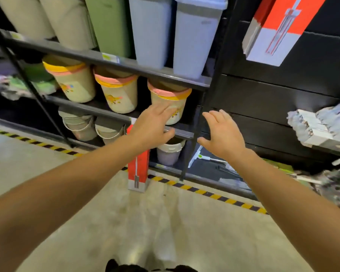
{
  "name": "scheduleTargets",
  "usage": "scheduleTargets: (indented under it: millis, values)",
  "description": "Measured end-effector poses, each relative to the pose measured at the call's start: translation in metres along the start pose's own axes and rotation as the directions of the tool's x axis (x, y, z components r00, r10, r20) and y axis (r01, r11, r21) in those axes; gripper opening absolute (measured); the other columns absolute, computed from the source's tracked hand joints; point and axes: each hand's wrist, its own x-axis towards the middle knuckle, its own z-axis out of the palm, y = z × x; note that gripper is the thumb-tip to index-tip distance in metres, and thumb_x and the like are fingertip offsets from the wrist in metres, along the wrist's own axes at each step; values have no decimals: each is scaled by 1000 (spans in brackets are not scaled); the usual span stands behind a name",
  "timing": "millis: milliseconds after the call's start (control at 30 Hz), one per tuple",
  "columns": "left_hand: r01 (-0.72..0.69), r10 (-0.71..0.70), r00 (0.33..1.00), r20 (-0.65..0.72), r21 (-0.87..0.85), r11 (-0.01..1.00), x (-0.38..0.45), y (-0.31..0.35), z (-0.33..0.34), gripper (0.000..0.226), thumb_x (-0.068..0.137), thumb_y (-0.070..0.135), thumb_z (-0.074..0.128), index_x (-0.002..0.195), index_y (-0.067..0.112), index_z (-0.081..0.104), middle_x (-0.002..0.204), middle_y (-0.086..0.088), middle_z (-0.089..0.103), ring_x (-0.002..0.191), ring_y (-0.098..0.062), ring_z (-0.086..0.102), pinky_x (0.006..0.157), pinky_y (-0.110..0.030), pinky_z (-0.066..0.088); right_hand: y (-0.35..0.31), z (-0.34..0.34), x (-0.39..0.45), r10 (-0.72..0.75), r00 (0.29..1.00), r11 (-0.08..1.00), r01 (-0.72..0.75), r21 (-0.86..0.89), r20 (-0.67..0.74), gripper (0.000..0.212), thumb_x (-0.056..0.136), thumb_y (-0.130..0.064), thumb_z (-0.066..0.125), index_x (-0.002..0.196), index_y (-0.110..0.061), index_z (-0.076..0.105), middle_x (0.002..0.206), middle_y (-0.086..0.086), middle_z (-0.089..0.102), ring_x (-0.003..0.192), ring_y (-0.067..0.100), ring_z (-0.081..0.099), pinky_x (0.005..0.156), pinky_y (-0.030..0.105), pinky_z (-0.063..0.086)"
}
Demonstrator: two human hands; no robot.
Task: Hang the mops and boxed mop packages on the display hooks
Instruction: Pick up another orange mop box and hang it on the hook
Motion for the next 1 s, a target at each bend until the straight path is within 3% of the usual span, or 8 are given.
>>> scheduleTargets:
  millis: [133, 333, 500, 667, 833, 1000]
  values:
    - [46, -43, 997, 66, -45, 998, -45, -66, -2, 69, 88, 38, 65, 148, 15, 42, 156, -10, 37, 143, -30, 33, 116, -45, 31, -73, 41, 13, 22, 999, 997, -25, 72, 36, 82, 92, -47, 66, 157, -16, 28, 162, 6, 31, 152, 31, 20, 124, 41, 16]
    - [102, -91, 987, 134, -78, 992, -85, -161, 0, 67, 87, 34, 68, 147, 14, 43, 154, -12, 40, 141, -33, 35, 114, -44, 30, -157, 90, 42, 28, 994, 988, -43, 150, 104, 77, 87, -42, 71, 151, -12, 39, 153, 8, 43, 145, 31, 32, 122, 40, 21]
    - [183, -162, 972, 173, -114, 976, -95, -217, 10, 64, 91, 36, 65, 147, 15, 43, 154, -9, 41, 141, -27, 35, 114, -42, 32, -195, 126, 74, 39, 983, 972, -79, 223, 180, 80, 89, -41, 71, 154, -12, 35, 157, 9, 38, 148, 32, 26, 121, 41, 20]
    - [209, -171, 948, 267, -123, 970, -76, -266, 41, 63, 89, 33, 68, 144, 11, 47, 149, -11, 47, 138, -30, 40, 112, -51, 38, -202, 174, 122, 31, 969, 949, -106, 296, 245, 73, 88, -39, 70, 150, -14, 40, 152, 9, 43, 142, 32, 34, 120, 44, 27]
    - [262, -207, 910, 359, -113, 958, -34, -304, 84, 60, 88, 28, 70, 142, 10, 50, 145, -14, 51, 133, -34, 45, 110, -50, 40, -194, 224, 184, 43, 946, 926, -159, 342, 323, 72, 87, -39, 71, 149, -18, 41, 145, 8, 49, 136, 30, 40, 115, 45, 35]
    - [320, -248, 872, 421, -108, 941, 14, -337, 130, 53, 86, 19, 72, 135, 5, 56, 135, -16, 59, 124, -37, 53, 102, -44, 43, -175, 275, 246, 40, 920, 913, -193, 361, 391, 70, 83, -39, 71, 145, -18, 44, 144, 10, 49, 137, 32, 39, 114, 42, 32]
